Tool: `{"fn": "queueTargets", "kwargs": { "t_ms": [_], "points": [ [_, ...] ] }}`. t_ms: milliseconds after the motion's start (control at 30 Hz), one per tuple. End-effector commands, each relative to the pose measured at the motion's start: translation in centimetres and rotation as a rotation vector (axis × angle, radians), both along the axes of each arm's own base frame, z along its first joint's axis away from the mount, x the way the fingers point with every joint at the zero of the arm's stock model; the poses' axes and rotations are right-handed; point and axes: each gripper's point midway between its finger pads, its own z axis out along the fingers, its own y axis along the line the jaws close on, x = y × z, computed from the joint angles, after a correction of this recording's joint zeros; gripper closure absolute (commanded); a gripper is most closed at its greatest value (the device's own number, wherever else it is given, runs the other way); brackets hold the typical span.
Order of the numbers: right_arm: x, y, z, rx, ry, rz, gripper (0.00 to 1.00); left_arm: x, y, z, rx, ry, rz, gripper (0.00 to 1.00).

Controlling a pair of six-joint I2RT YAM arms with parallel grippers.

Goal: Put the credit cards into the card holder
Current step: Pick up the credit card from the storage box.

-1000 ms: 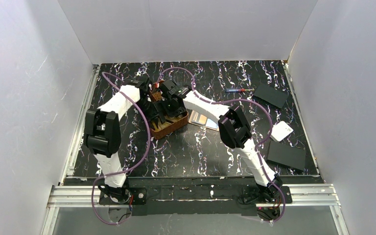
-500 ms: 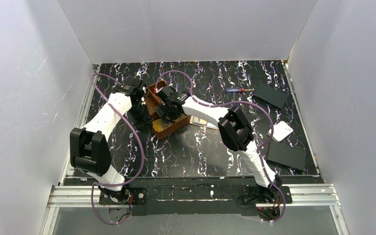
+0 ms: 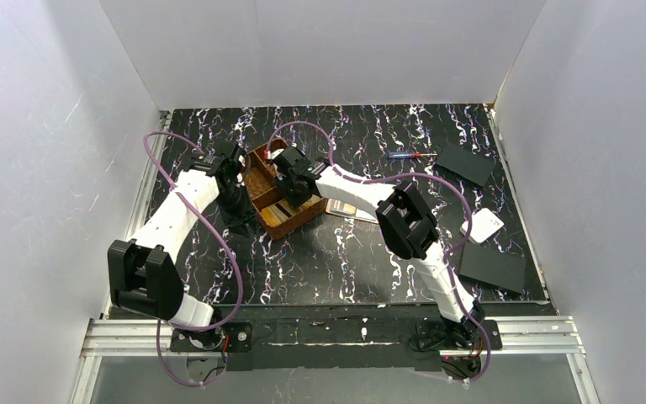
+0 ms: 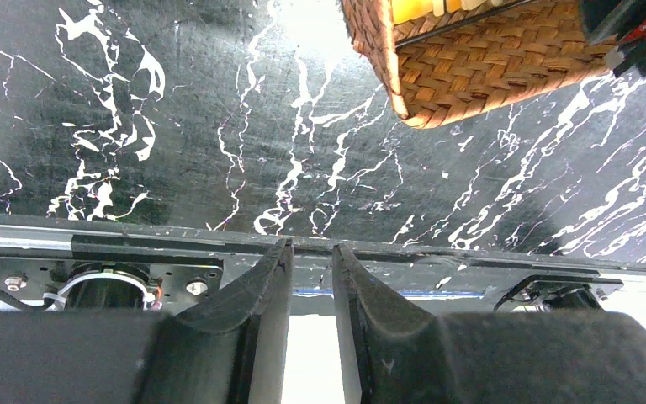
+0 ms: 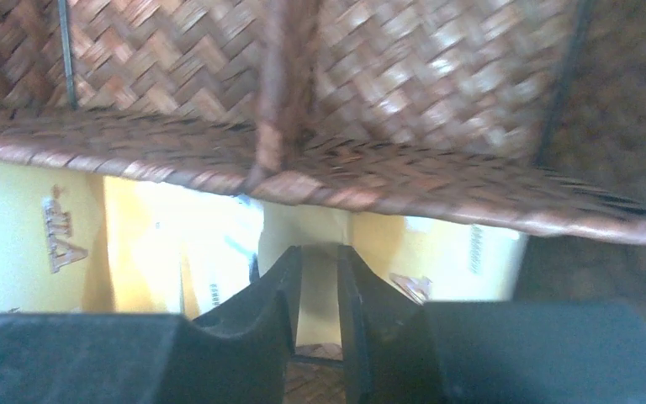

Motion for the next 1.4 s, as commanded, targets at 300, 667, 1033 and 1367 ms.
{"fn": "queueTargets", "kwargs": {
  "t_ms": [300,667,1033,1367],
  "points": [
    [-6.8,2.6,1.2,0.366,0.484,0.023,0.39,-0.6,0.2,-1.1,-0.009,0.033,0.023,0.76],
    [-3.0,0.2,1.5,0.226,0.336,0.012,0.1,0.8,-1.0,-2.3,-0.078,0.077,0.05,0.75],
    [-4.3,1.5,-1.3,0.078,0.17,0.037,0.04,-0.3,-0.4,-2.6,-0.06,0.105,0.068,0.75],
    [-4.8,1.2,-5.2,-0.065,0.086,-0.059,0.04,-0.9,0.0,-2.5,-0.054,0.115,0.074,0.75]
  ]
}}
